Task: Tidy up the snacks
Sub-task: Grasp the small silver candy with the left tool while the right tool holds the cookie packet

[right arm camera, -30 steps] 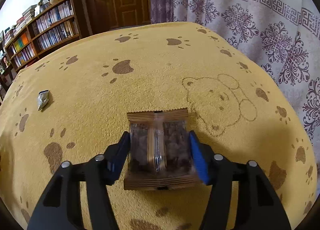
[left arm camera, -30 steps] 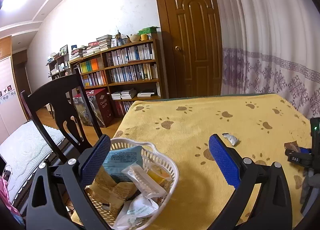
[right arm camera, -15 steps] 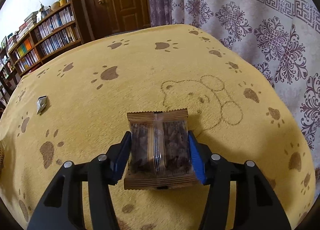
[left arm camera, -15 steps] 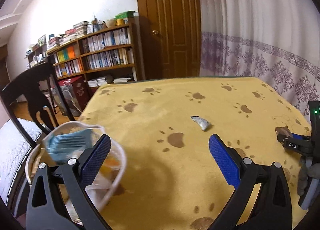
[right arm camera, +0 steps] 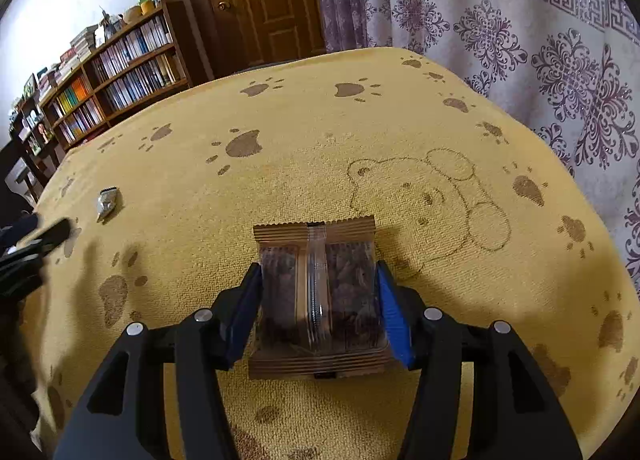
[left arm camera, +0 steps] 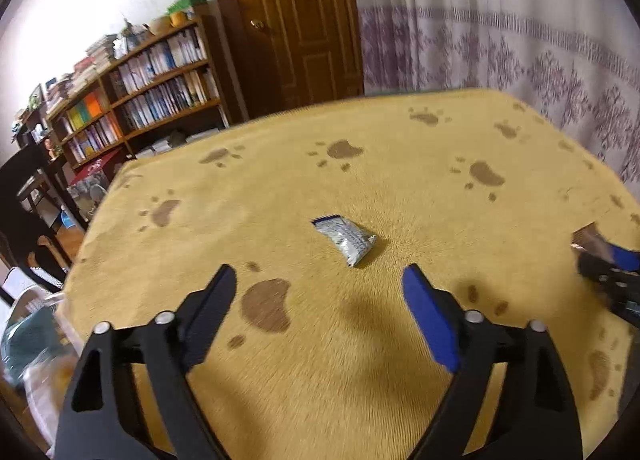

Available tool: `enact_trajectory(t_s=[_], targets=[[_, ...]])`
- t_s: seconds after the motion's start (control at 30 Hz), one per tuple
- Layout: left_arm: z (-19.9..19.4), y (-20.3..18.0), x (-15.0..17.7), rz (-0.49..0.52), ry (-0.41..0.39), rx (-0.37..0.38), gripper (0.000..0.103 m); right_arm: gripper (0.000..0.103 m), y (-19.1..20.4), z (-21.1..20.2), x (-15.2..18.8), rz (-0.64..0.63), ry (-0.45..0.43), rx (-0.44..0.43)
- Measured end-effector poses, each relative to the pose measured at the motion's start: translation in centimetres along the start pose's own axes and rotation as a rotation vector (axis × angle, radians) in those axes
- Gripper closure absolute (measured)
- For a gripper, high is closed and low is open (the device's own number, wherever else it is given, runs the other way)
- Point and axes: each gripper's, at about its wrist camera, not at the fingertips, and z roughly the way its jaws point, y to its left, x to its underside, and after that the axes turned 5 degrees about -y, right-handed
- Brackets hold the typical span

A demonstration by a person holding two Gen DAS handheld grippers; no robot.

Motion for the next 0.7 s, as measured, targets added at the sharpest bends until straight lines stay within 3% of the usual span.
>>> enact_trajectory(t_s=[0.17, 0.5, 0.57, 0.7], targets=[[4.0, -0.1, -0.8, -0.002, 0.072, 0.004, 0.039, 0.046, -0.3, 0.0, 0.0, 0.016, -0.002, -0.027], [6.2, -0.7, -2.6, 0.060, 0.064, 0.036, 0.040, 0.046, -0.4, -0.1, 0.1, 0.021, -0.003, -0.036], [6.2, -0.7, -2.6, 0.055, 0.064, 0.062, 0.050, 0.046, -0.4, -0.1, 0.1, 0.021, -0.003, -0.036], [5.8, -1.1, -2.4, 0.064, 0.051, 0.077, 0.061, 0.046, -0.4, -0.1, 0.1, 0.020, -0.003, -0.034]])
